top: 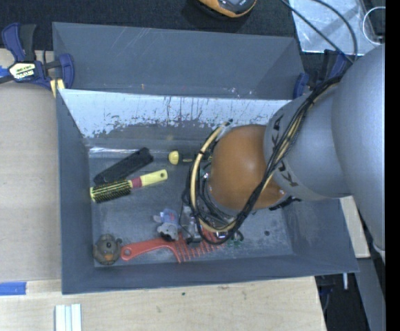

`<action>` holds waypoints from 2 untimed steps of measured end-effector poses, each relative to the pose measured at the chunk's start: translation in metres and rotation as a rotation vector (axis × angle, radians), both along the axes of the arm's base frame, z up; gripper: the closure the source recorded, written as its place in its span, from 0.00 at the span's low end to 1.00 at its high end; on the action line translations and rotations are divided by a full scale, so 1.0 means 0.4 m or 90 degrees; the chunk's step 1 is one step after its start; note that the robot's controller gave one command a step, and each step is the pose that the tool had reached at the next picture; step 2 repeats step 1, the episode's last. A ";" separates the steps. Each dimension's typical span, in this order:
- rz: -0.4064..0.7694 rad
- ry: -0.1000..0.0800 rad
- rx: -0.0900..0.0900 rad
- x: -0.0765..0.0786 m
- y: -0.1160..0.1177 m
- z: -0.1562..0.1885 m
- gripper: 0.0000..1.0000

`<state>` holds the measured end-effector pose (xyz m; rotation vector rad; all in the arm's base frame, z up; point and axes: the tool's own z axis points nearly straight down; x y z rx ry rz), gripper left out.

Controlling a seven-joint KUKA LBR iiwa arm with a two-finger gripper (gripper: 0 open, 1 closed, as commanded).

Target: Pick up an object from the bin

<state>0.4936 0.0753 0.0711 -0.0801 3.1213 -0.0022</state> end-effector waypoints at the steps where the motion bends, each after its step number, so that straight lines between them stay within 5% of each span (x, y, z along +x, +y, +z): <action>1: 0.092 -0.008 0.005 0.135 0.242 0.009 1.00; 2: 0.092 -0.008 0.005 0.135 0.242 0.009 1.00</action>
Offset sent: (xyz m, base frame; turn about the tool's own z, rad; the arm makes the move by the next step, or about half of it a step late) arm 0.0044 0.0681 0.0024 -0.3972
